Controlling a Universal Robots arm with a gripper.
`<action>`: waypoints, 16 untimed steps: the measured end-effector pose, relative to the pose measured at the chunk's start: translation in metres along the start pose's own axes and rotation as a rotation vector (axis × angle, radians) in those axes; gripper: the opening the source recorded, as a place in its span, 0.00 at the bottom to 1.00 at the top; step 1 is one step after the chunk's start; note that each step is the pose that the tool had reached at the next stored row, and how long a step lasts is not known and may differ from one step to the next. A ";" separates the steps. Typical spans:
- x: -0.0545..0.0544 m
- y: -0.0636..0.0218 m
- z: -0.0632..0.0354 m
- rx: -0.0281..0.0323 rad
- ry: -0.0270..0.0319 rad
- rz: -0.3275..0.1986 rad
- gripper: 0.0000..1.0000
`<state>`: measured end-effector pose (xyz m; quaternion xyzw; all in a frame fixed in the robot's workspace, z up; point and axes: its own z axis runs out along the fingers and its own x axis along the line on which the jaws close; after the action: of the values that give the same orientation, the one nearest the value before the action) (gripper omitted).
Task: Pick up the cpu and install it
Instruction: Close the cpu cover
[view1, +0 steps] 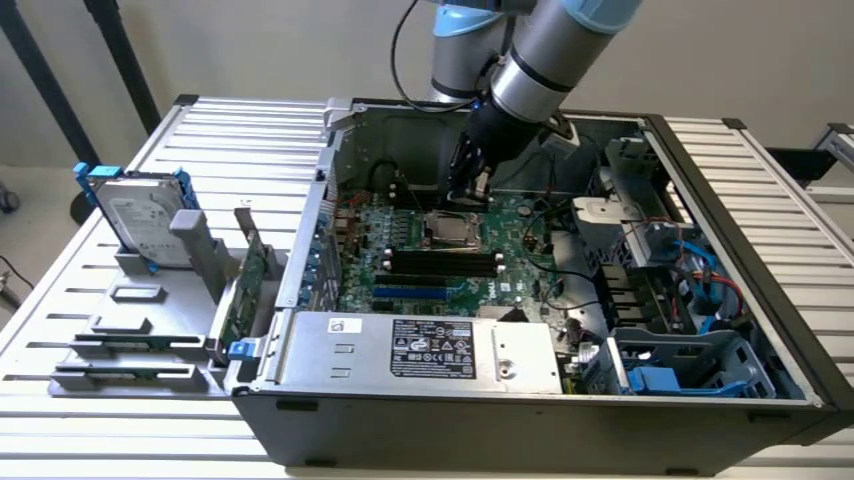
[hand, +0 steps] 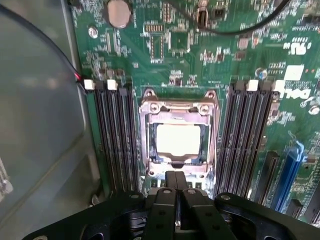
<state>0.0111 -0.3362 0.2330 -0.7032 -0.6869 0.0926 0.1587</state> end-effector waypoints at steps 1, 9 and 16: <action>0.000 -0.0020 0.0027 -0.0001 0.0003 0.000 0.11; -0.004 -0.0047 0.0190 0.0000 0.0001 0.000 0.11; -0.005 -0.0079 0.0316 0.0000 0.0000 0.001 0.11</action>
<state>-0.0075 -0.3381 0.2058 -0.7033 -0.6867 0.0926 0.1587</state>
